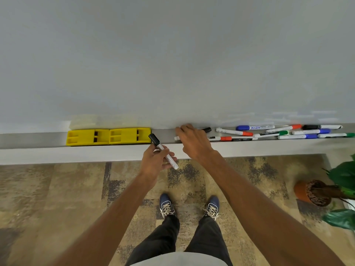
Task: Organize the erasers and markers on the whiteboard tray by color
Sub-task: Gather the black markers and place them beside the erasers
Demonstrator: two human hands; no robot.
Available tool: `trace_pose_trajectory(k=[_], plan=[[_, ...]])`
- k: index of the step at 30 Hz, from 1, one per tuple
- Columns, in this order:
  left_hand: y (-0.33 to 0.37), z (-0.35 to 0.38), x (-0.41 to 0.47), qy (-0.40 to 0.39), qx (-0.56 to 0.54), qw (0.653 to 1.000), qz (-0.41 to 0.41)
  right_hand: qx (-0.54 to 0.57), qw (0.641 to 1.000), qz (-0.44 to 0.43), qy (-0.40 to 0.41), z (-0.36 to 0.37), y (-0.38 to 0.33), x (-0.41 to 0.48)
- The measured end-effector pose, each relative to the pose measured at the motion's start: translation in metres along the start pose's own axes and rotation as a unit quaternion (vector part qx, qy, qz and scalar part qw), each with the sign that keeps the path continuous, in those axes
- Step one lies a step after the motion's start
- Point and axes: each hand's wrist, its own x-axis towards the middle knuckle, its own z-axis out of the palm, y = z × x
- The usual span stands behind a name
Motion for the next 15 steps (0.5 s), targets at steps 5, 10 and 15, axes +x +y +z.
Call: trace_pose_trajectory(k=[5, 10, 15], plan=[[0.000, 0.002, 0.002, -0.010, 0.003, 1.000, -0.005, 0.011, 0.999, -0.041, 0.025, 0.002, 0.002, -0.004], [-0.003, 0.003, 0.002, -0.035, -0.031, 0.999, -0.015, 0.057, 0.994, -0.050, 0.082, 0.004, -0.001, -0.013], [-0.002, 0.010, 0.002, -0.065, -0.112, 0.991, -0.038, 0.181, 0.962, 0.022, 0.205, -0.001, -0.014, -0.032]])
